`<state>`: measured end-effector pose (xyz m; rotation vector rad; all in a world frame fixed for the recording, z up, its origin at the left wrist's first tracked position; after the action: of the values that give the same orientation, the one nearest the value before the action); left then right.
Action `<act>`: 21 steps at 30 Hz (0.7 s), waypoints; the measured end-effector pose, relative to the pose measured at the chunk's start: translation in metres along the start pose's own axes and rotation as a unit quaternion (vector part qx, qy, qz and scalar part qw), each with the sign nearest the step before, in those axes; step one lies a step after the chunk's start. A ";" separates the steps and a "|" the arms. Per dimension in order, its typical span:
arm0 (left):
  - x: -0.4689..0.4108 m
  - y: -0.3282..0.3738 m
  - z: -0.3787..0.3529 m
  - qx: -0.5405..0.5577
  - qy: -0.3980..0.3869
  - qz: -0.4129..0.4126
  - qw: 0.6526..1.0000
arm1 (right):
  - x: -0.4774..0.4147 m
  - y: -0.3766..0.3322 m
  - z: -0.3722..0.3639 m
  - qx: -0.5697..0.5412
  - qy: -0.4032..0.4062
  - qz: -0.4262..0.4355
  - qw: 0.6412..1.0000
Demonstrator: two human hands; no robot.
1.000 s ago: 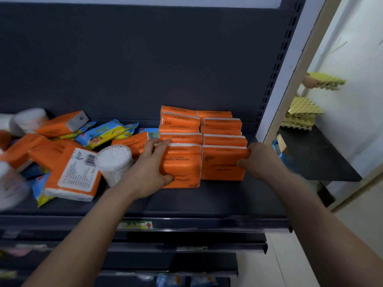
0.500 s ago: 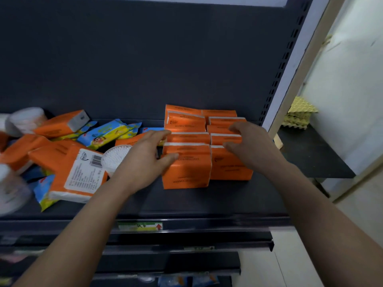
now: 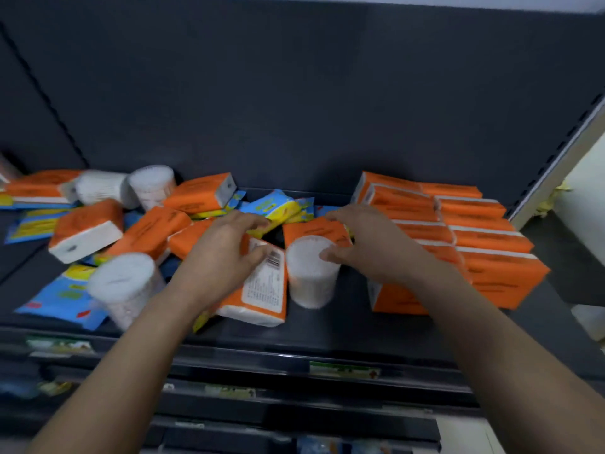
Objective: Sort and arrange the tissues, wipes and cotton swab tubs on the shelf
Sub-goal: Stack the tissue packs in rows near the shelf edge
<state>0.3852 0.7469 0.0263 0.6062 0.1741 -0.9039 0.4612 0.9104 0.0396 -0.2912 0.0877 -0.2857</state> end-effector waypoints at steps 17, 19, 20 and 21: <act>-0.012 -0.048 -0.006 -0.039 -0.084 0.096 0.991 | -0.061 0.013 -0.019 0.065 -0.041 -0.030 0.997; -0.010 -0.049 -0.008 -0.039 -0.122 0.115 0.985 | -0.076 0.013 -0.025 0.079 -0.081 -0.019 0.993; -0.010 -0.049 -0.008 -0.036 -0.133 0.123 0.983 | -0.082 0.013 -0.028 0.090 -0.102 -0.012 0.991; -0.012 -0.048 -0.008 -0.032 -0.140 0.130 0.981 | -0.087 0.012 -0.032 0.103 -0.121 -0.003 0.987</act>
<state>0.3414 0.7370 0.0041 0.4246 -0.1263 -0.7177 0.3768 0.9379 0.0094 -0.1189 -0.1812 -0.2619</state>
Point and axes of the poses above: each hand's wrist, its own x-axis away from the middle knuckle, its own z-axis out of the back of the hand, y = z × x, the point moved 6 cm from there along -x, towards the middle knuckle, and after that the axes turned 9 degrees about -z, right-handed, at the moved point
